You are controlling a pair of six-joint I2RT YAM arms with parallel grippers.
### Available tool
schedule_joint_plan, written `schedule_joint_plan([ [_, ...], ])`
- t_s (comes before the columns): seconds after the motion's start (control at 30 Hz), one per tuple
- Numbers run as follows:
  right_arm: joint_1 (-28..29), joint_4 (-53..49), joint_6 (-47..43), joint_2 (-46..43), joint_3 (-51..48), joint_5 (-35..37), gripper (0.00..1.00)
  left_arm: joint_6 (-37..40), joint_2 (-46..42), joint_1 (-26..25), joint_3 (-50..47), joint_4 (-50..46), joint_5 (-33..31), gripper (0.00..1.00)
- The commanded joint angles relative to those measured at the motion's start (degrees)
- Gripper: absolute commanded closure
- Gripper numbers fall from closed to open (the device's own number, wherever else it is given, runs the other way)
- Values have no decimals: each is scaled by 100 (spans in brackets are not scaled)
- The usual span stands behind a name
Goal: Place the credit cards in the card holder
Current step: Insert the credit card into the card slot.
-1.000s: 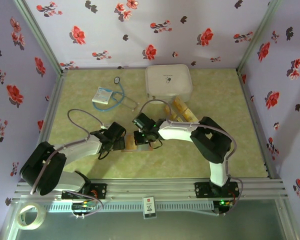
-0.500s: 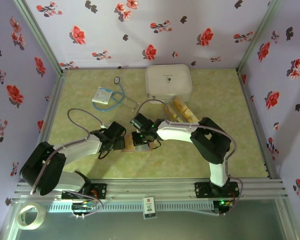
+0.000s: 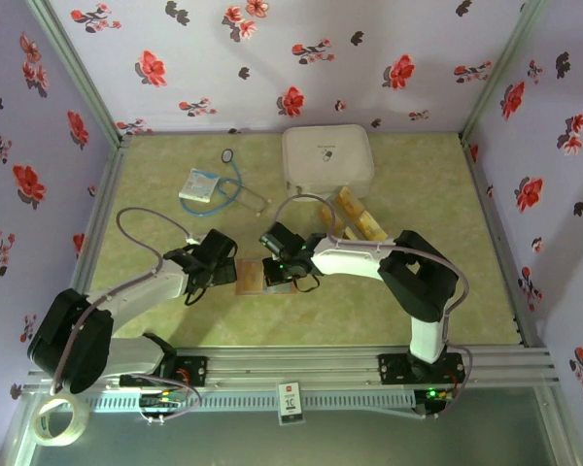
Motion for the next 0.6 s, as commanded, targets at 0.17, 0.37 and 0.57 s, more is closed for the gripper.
schedule_joint_plan([
  [0.17,-41,53,-192,91,260,-44,99,81,61,48,7,-5,2,0],
  [0.37,-47,30,-200,206,414,-81,100,79,186,48,-40,99,45,0],
  [0.57,-50,13,-195,380,595,-159,100,77,320,48,-73,228,97,0],
])
